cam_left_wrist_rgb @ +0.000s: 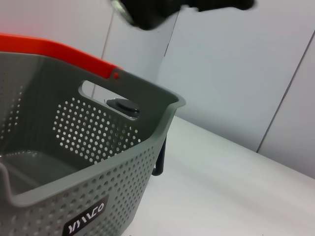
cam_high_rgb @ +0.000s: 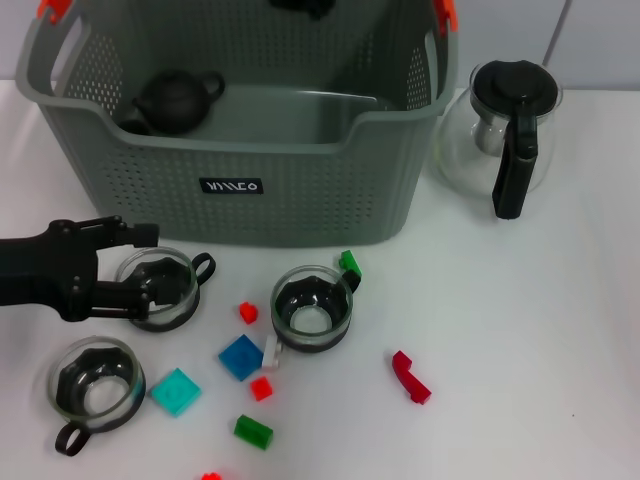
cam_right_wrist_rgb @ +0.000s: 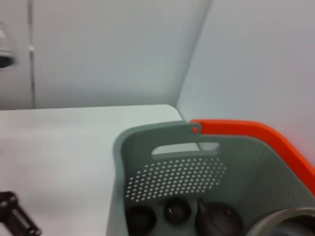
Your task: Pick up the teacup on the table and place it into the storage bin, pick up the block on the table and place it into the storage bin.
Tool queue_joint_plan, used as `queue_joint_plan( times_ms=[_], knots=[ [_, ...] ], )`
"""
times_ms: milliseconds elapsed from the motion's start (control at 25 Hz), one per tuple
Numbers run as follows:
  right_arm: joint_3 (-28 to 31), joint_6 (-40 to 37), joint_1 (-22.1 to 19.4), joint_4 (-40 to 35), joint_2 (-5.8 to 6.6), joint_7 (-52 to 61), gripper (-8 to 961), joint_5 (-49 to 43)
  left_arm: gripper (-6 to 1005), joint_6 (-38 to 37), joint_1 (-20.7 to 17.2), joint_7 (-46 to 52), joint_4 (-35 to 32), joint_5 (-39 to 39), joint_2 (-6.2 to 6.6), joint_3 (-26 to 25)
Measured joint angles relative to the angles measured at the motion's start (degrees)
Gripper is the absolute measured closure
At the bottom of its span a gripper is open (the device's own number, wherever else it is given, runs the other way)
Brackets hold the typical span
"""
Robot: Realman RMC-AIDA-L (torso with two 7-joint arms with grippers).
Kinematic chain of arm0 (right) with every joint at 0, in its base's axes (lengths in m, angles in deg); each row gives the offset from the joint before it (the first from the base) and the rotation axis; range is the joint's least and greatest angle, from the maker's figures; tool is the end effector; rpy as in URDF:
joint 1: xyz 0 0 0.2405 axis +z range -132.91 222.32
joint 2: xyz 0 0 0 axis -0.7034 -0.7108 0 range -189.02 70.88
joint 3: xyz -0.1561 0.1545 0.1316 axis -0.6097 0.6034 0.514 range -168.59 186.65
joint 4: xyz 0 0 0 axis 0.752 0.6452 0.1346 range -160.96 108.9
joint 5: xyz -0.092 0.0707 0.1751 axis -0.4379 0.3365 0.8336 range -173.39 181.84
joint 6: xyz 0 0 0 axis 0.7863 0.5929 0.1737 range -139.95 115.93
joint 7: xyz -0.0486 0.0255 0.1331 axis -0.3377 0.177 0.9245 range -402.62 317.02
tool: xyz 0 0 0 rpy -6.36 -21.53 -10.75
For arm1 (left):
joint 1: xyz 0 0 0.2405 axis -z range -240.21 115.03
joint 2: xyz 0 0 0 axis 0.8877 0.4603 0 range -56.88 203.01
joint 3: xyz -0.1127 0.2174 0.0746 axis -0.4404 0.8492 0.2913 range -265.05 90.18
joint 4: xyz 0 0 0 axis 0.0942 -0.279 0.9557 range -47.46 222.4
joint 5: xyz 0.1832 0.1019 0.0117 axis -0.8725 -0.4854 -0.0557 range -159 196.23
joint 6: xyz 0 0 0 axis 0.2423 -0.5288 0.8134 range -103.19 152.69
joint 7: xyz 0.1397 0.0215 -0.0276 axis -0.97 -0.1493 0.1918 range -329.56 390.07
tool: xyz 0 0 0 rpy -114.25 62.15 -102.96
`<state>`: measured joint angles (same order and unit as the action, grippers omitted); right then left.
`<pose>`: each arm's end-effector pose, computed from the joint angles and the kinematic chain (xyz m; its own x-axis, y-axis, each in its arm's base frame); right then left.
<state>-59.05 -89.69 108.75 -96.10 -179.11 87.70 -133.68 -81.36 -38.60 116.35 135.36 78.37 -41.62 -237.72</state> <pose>-0.0291 0.4251 0.0081 0.9961 -0.0626 -0.0616 -0.0818 -0.9170 -0.3904 -0.2955 0.2883 0.0733 0.7671 0.4114 0.4923 0.5202 -0.8480 -0.1018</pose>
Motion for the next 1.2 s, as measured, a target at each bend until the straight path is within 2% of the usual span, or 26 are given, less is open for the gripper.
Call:
queue_joint_plan(
  times_ms=[200, 360, 760, 1200],
  knots=[
    [3.1, 5.3, 8.4, 16.0, 0.29, 0.6, 892, -3.8, 72, 0.1, 0.0, -0.1, -0.1, 0.8, -0.17, 0.0],
    [3.5, 9.7, 12.3, 24.3, 0.17, 3.1, 892, -7.6, 72, 0.2, 0.0, -0.1, -0.1, 0.9, -0.33, 0.0],
    [2.6, 19.0, 14.6, 35.6, -0.03, 10.0, 890, -10.2, 72, 0.9, -0.3, -0.1, -0.1, 0.9, -0.94, 0.0],
    [2.2, 26.3, 14.9, 42.6, -0.3, 12.4, 888, -9.4, 73, 0.9, -0.5, -0.4, -0.2, 0.7, -1.22, 0.0]
  ],
)
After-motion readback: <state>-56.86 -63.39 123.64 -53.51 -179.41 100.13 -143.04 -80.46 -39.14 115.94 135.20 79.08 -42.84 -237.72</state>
